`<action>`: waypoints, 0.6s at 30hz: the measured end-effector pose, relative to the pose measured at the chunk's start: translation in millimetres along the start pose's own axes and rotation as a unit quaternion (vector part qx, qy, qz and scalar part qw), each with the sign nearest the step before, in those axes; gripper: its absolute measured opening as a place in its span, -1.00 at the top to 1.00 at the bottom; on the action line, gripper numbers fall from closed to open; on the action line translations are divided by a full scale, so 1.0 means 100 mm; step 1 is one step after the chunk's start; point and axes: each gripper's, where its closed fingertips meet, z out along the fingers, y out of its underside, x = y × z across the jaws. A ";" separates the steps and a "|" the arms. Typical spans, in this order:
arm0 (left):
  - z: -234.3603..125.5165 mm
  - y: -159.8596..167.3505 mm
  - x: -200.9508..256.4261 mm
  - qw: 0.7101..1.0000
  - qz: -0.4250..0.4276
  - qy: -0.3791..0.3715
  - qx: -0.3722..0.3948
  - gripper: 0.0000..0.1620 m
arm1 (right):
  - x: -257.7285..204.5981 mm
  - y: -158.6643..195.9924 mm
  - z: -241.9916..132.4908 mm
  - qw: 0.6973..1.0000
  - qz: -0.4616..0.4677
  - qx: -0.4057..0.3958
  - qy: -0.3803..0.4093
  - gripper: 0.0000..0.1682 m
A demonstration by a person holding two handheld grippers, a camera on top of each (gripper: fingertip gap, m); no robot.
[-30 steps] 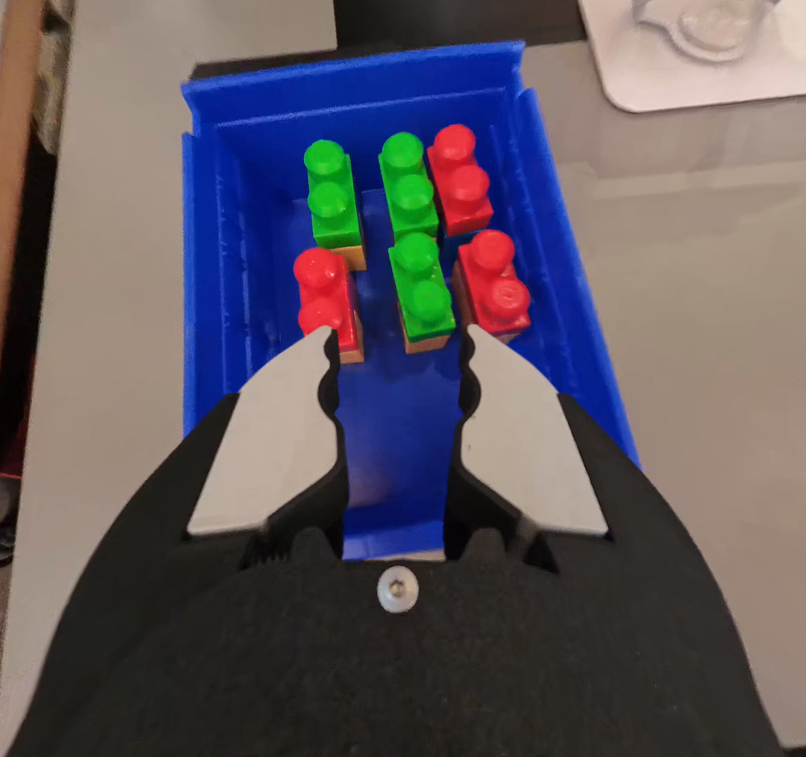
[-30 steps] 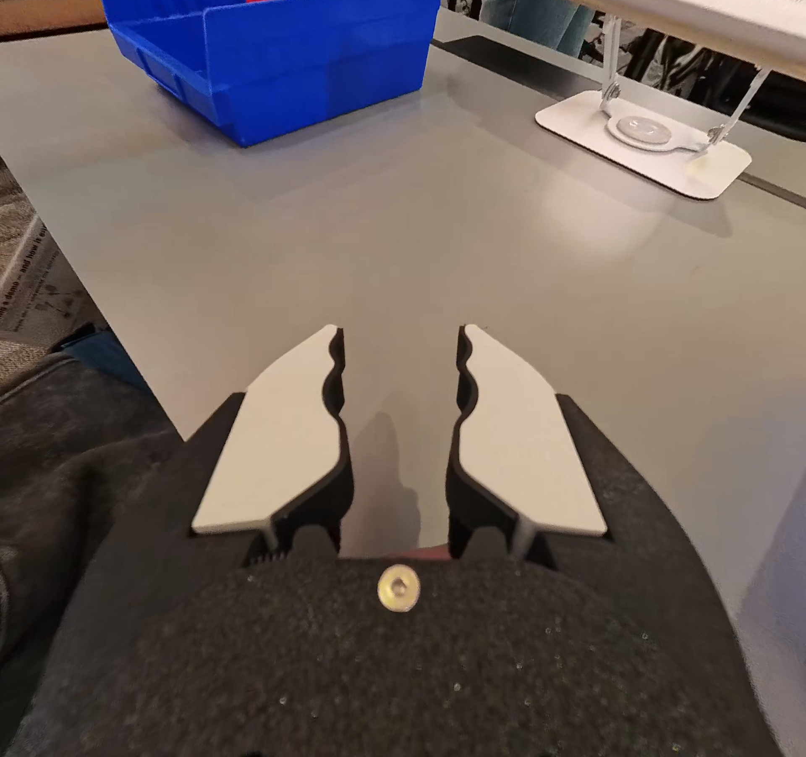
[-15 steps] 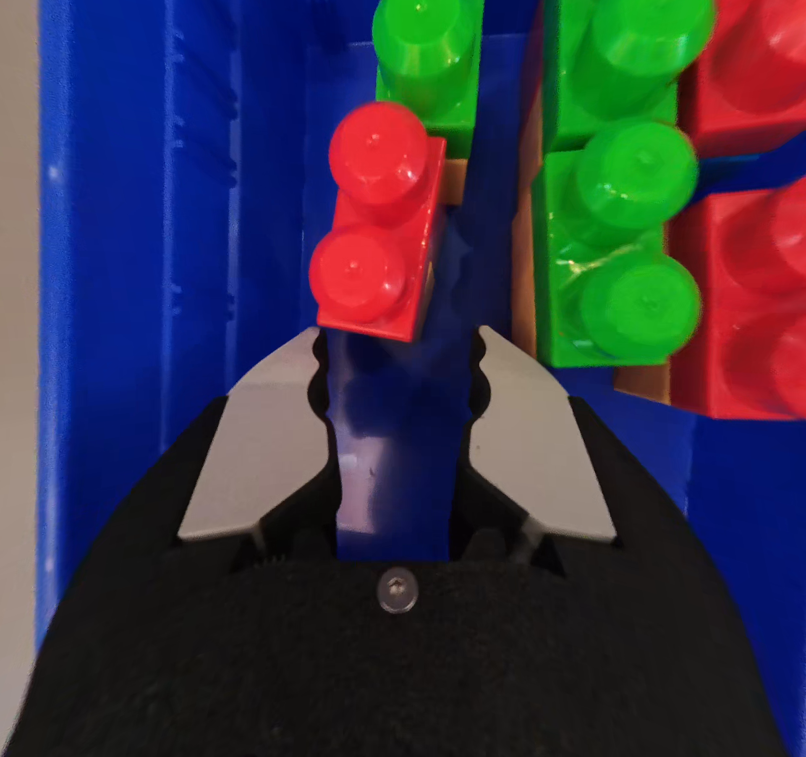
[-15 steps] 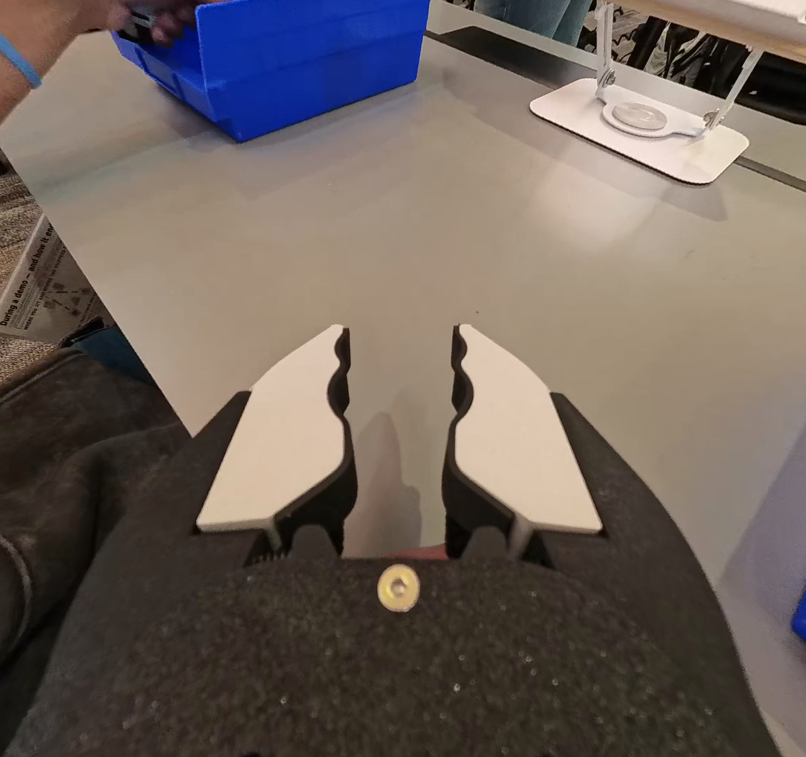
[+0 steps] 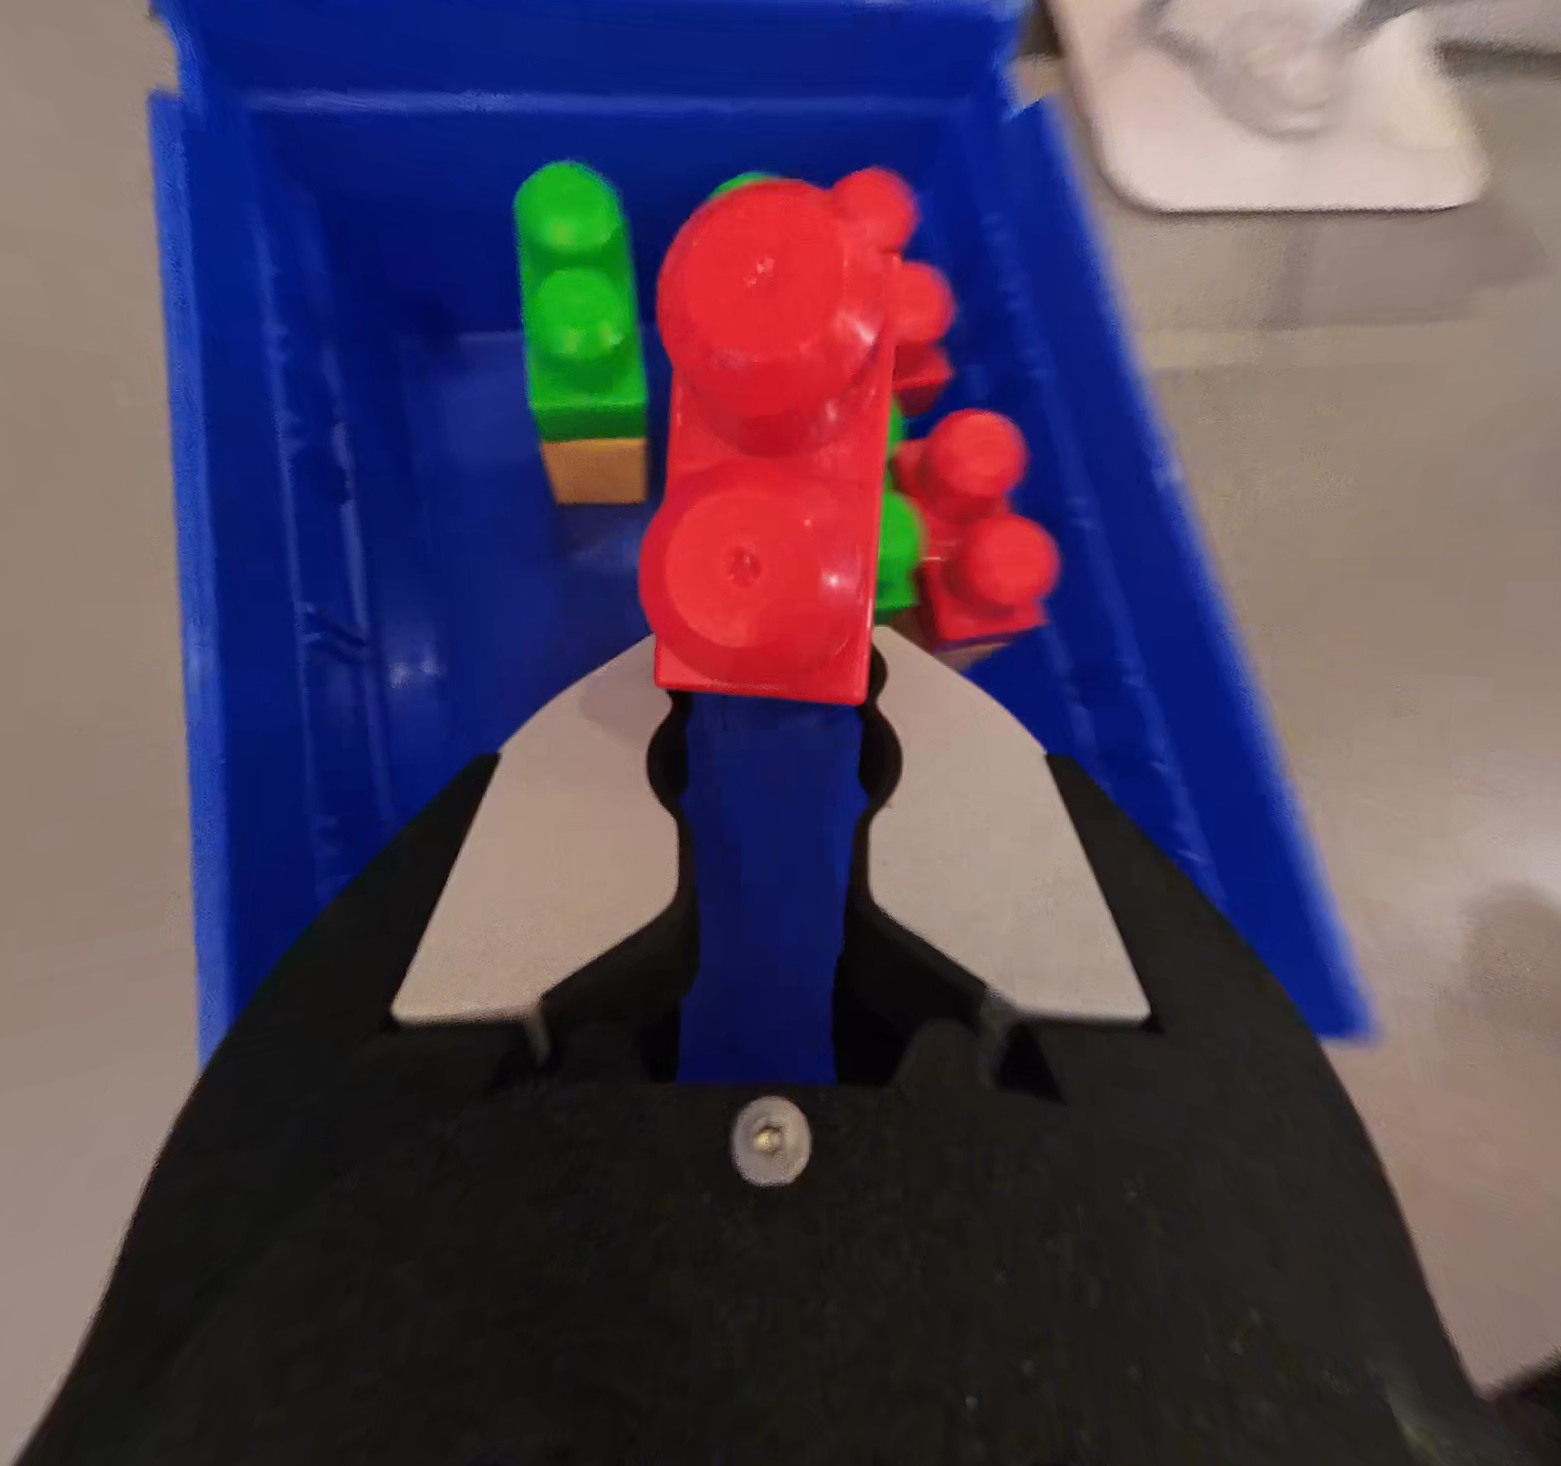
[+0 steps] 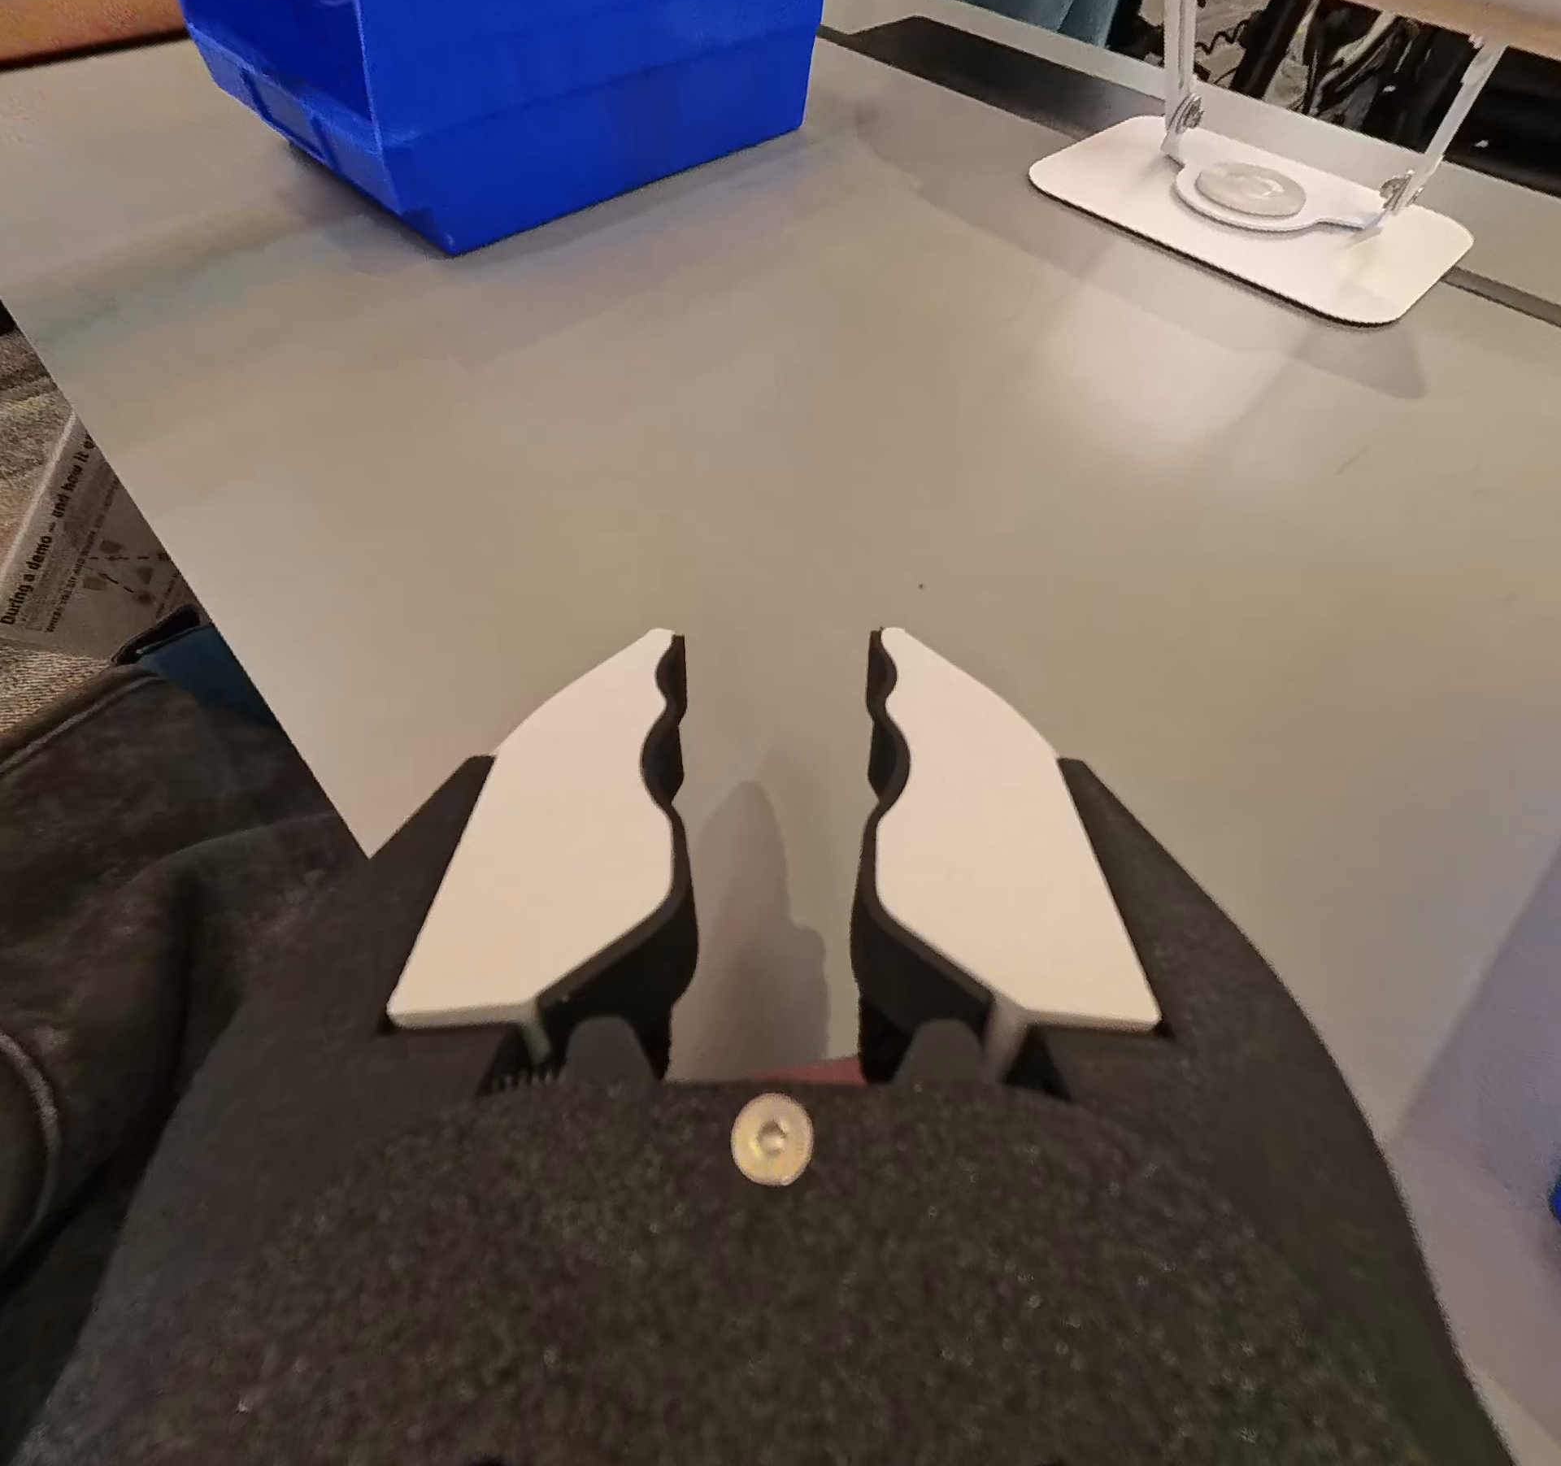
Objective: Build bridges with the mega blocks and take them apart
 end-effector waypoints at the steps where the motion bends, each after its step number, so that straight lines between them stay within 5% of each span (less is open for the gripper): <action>1: -0.13 -0.05 0.11 1.000 0.007 0.026 0.014 0.53 | 0.00 0.00 0.00 1.000 0.002 0.000 -0.001 0.52; 5: -0.68 -0.25 0.55 0.990 0.064 0.106 0.073 0.54 | -0.03 0.00 0.05 1.000 0.008 -0.001 -0.015 0.51; 9: -0.97 -0.05 1.50 0.936 0.080 0.338 0.063 0.55 | -0.12 -0.25 0.10 0.995 0.038 0.028 -0.084 0.47; 12: -0.99 0.25 2.09 0.883 0.080 0.462 0.020 0.55 | -0.21 -0.67 0.14 0.980 0.075 0.062 -0.175 0.43; 18: -0.81 0.65 2.74 0.837 0.111 0.536 -0.032 0.54 | -0.41 -1.33 0.49 0.937 0.137 0.064 -0.314 0.28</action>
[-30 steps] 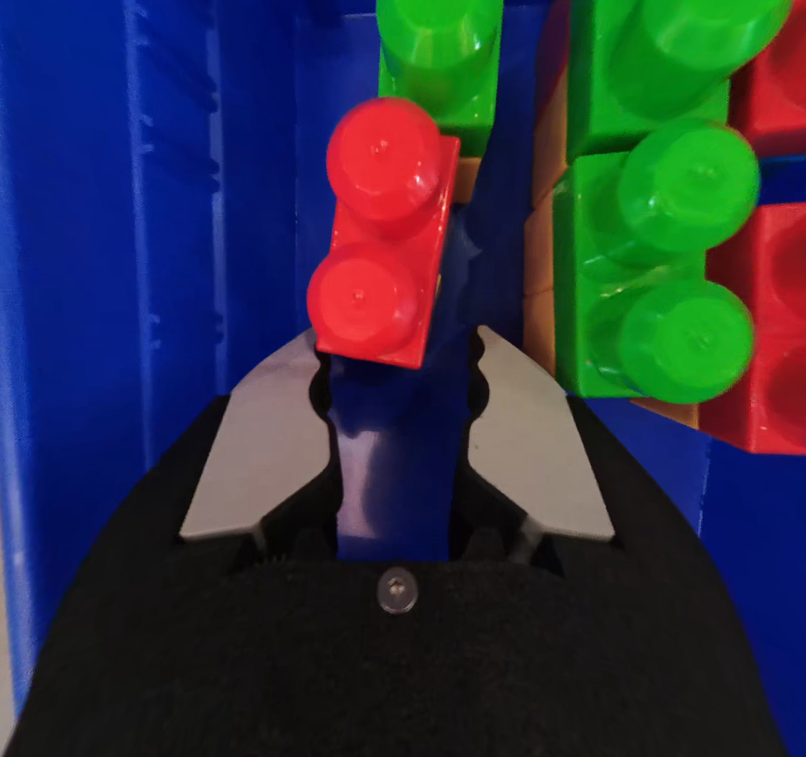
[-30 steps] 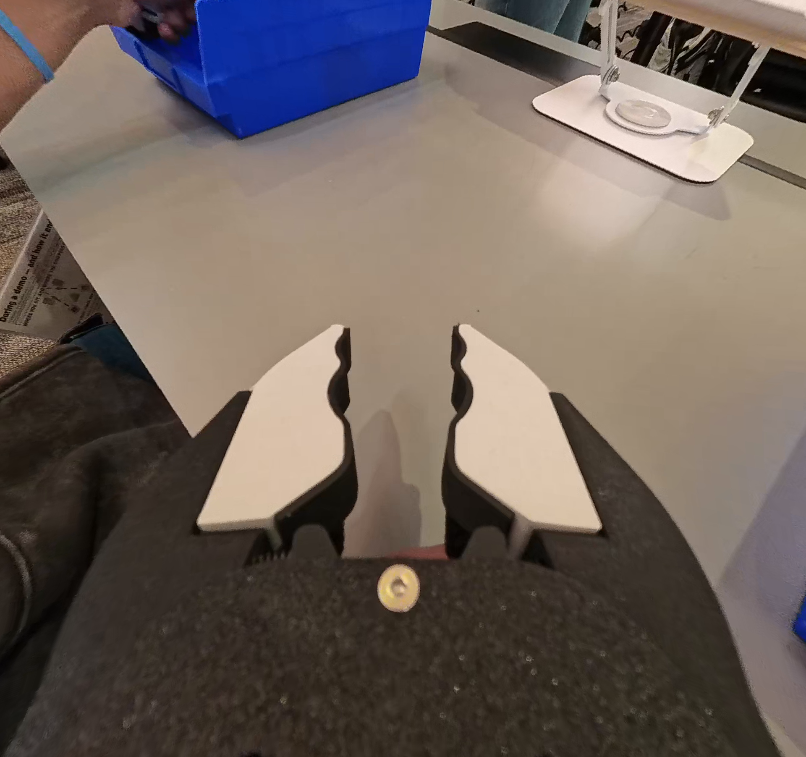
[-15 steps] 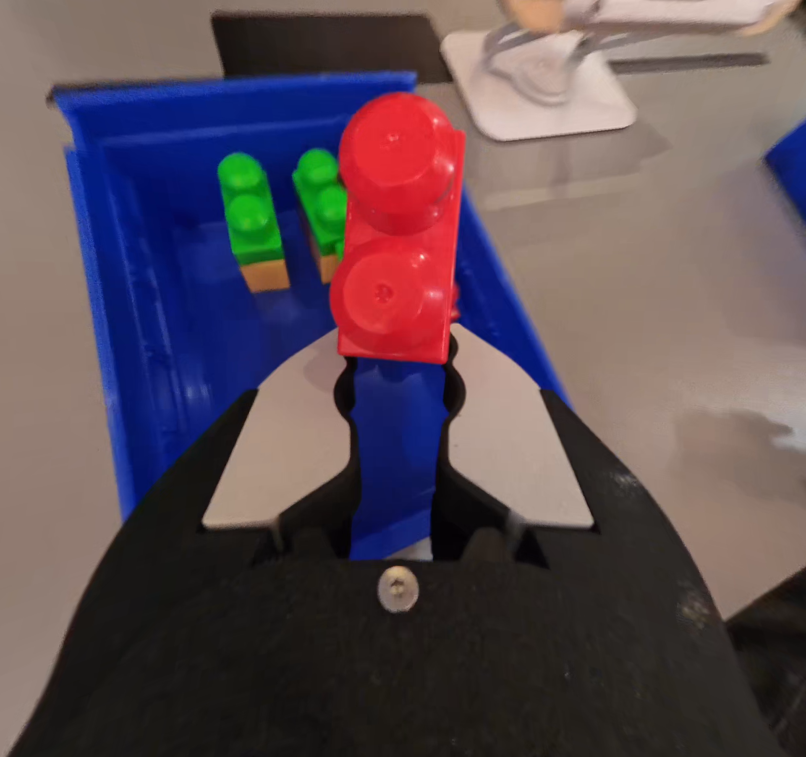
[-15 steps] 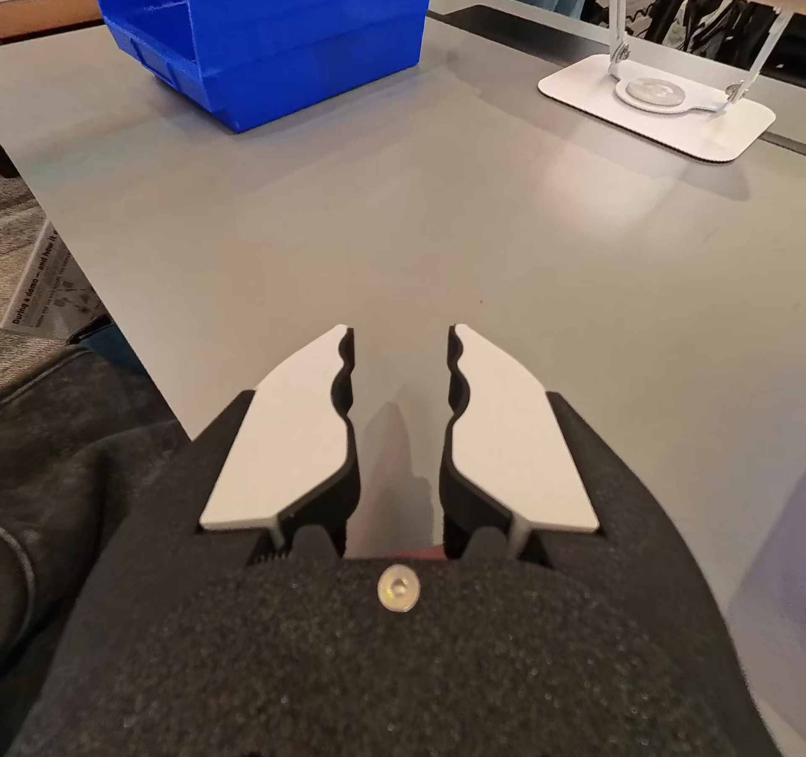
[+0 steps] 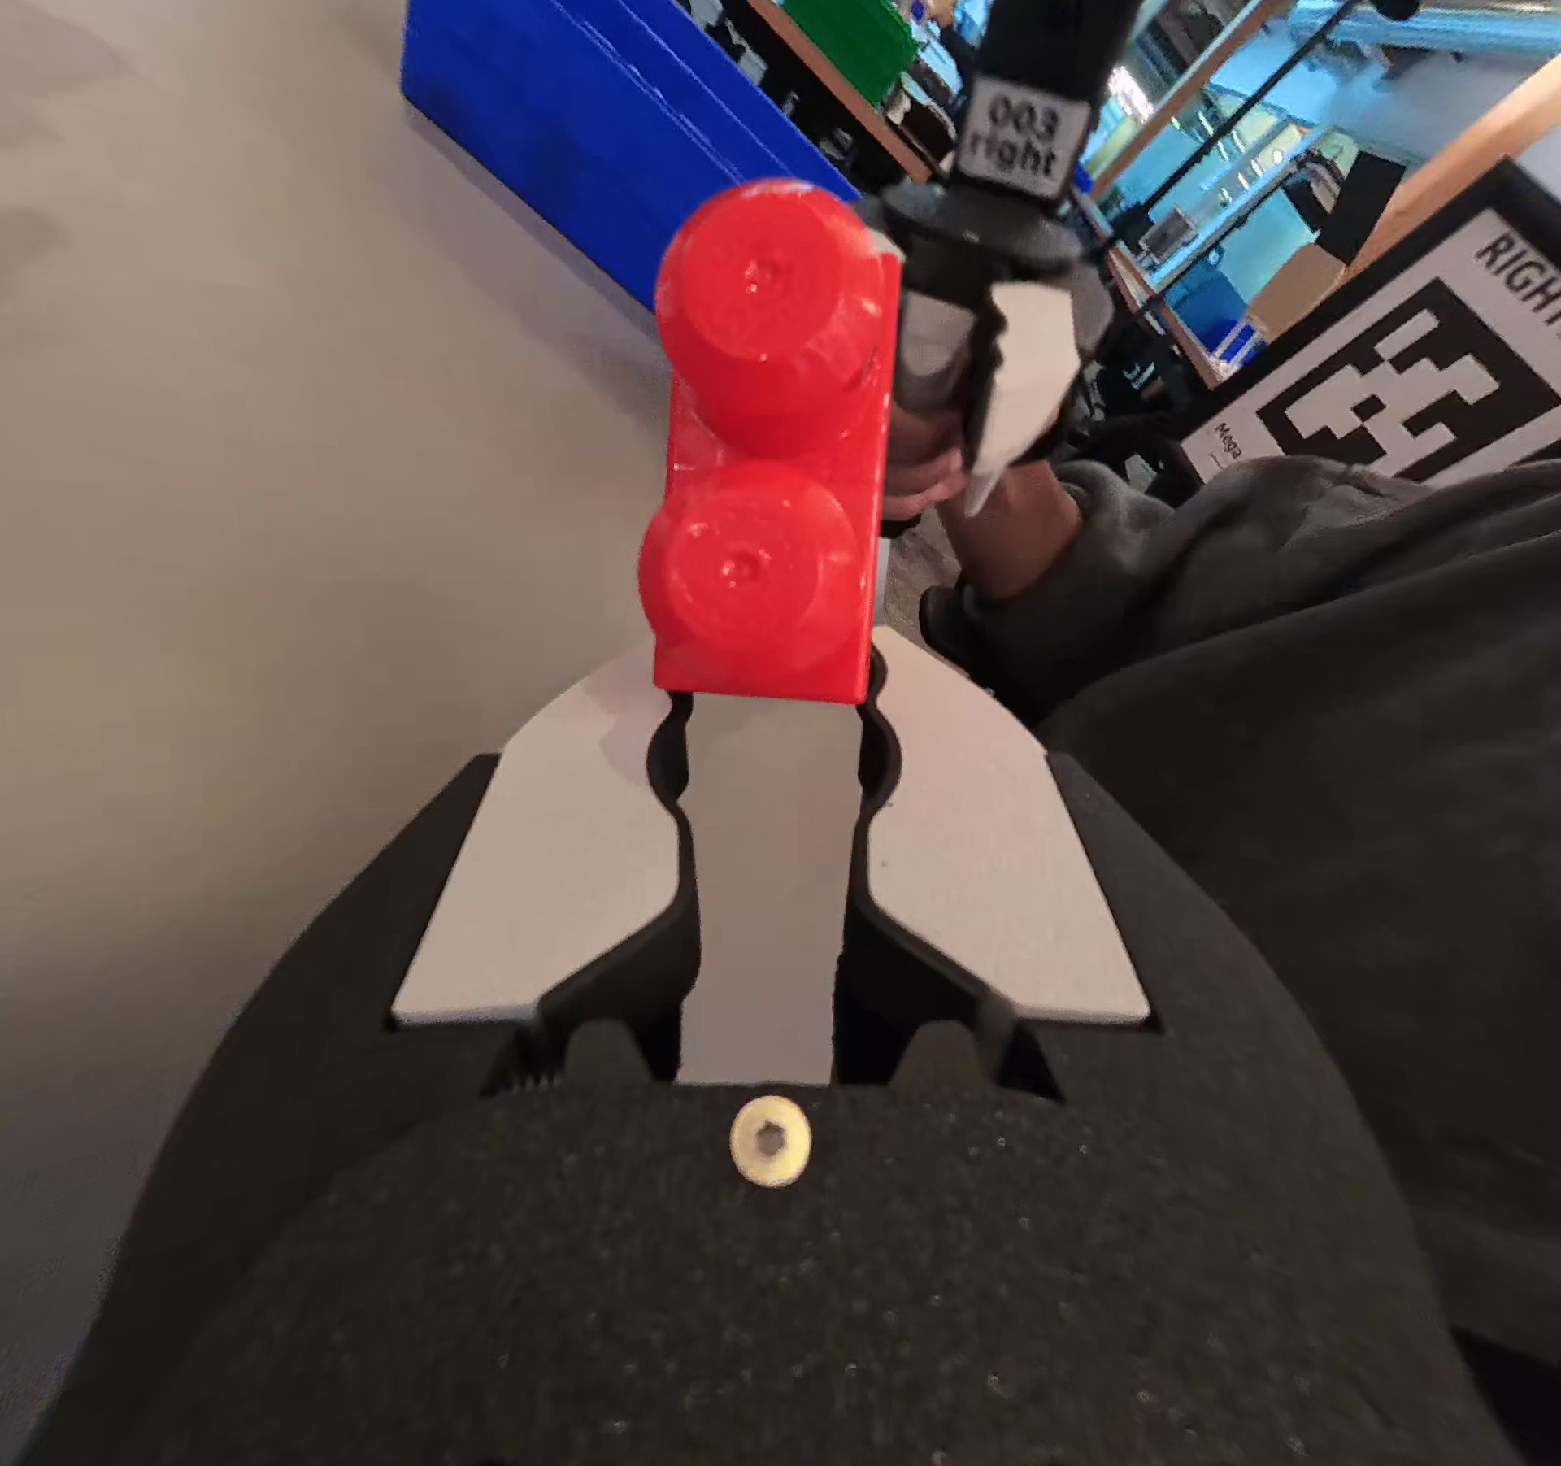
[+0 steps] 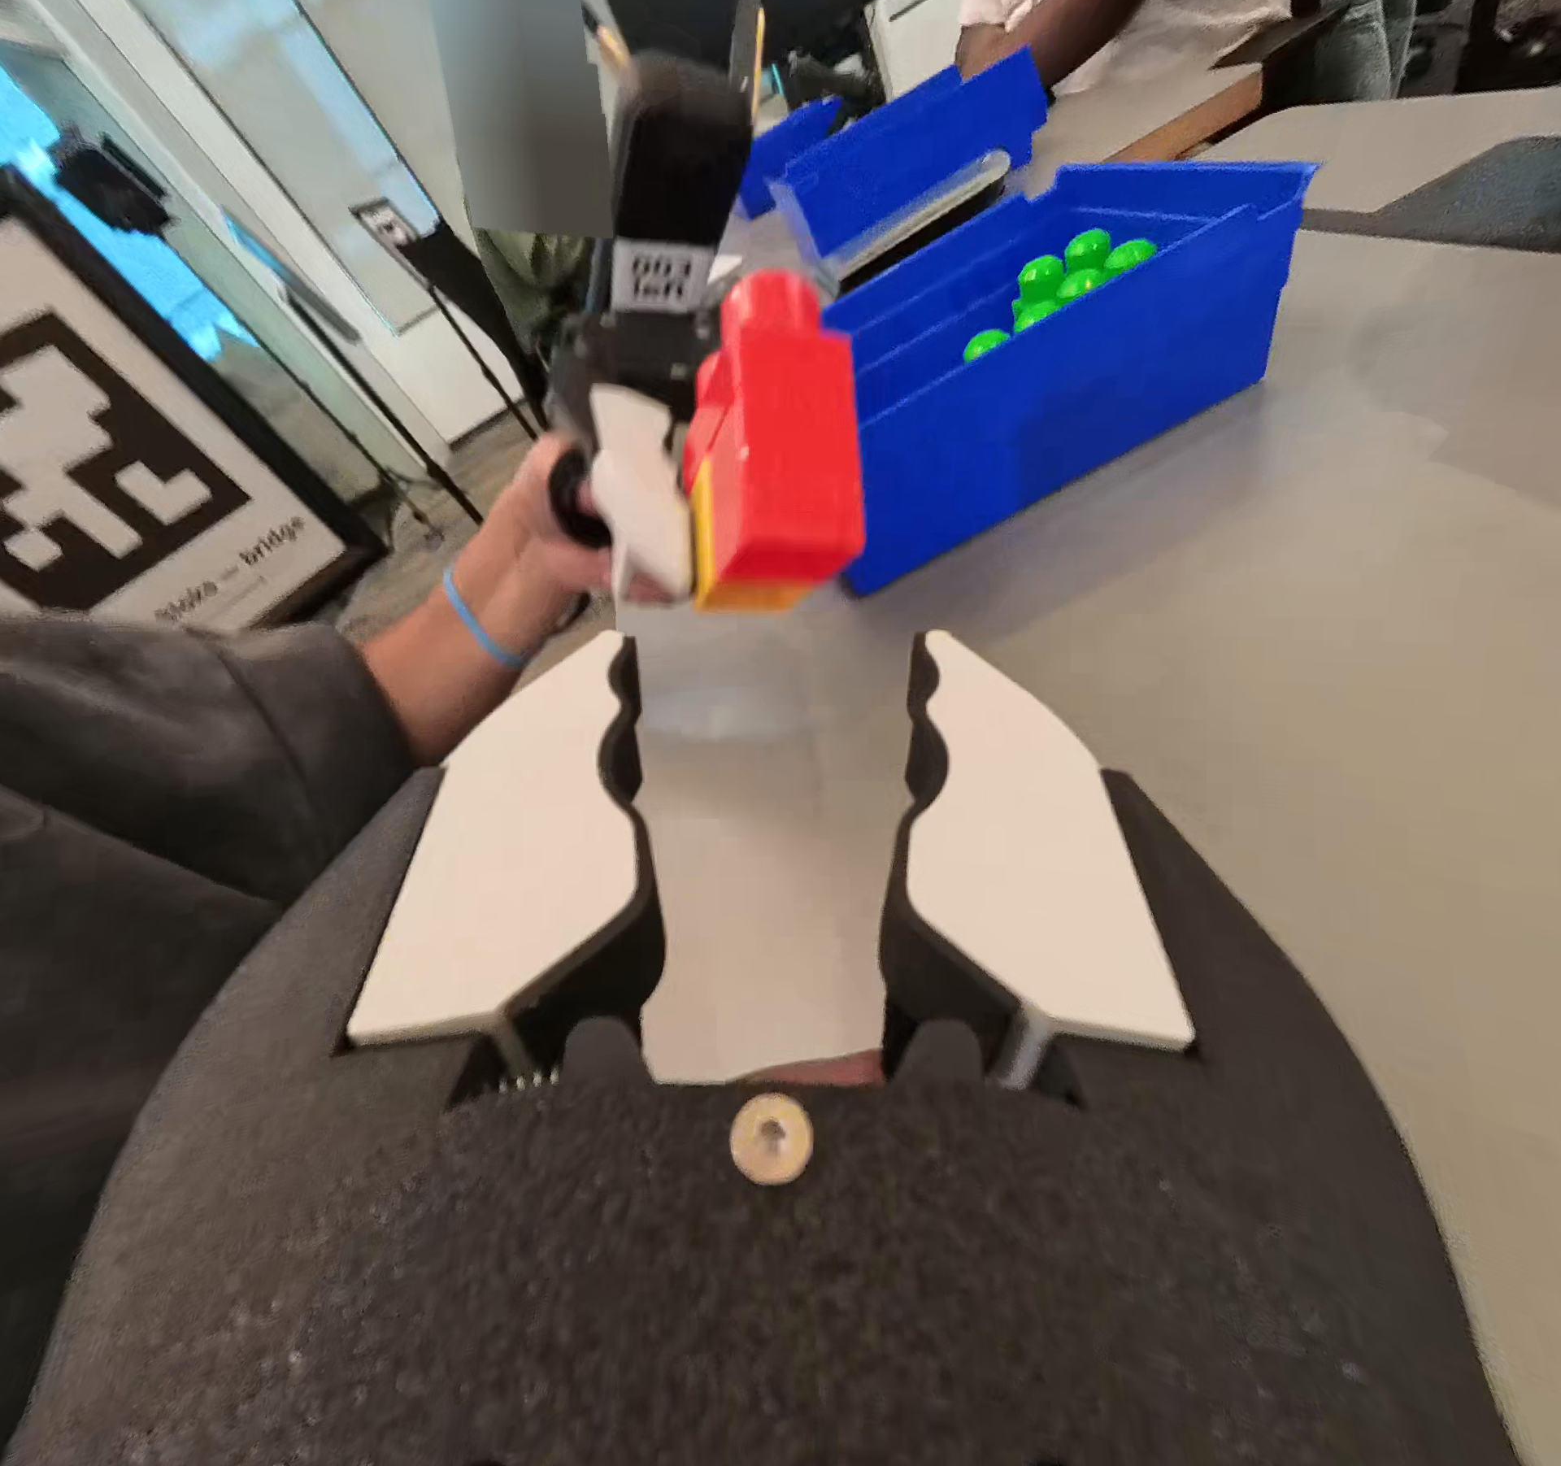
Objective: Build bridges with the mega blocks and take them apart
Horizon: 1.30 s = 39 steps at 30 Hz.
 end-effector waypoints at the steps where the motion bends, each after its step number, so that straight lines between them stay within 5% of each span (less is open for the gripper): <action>1: 0.08 0.02 0.01 1.000 0.003 0.003 -0.006 0.54 | 0.02 -0.04 0.08 1.000 0.024 0.011 -0.013 0.28; 4: 0.22 0.03 0.03 1.000 0.006 0.008 -0.003 0.54 | -0.01 -0.03 0.27 0.992 0.099 0.022 -0.074 0.32; 6: 0.25 -0.01 0.06 1.000 0.003 0.015 0.018 0.55 | 0.02 -0.01 0.29 0.989 0.117 0.040 -0.082 0.56; 11: 0.31 -0.20 0.09 0.992 -0.019 0.042 0.114 0.56 | 0.06 -0.05 0.18 0.979 0.157 0.098 -0.090 0.58; 19: 0.31 -0.36 0.06 0.978 -0.031 0.045 0.199 0.56 | 0.10 0.15 0.12 0.985 0.140 0.064 -0.075 0.59; 29: 0.27 -0.38 0.17 0.978 -0.004 0.067 0.199 0.56 | -0.06 0.25 0.14 0.981 0.134 0.045 -0.130 0.57; 32: 0.29 -0.34 0.19 0.979 -0.008 0.081 0.186 0.56 | 0.07 0.15 0.07 0.988 0.112 0.066 -0.087 0.31; 39: 0.35 -0.32 0.12 0.980 -0.002 0.065 0.188 0.56 | 0.08 0.21 0.05 0.990 0.106 0.033 -0.088 0.58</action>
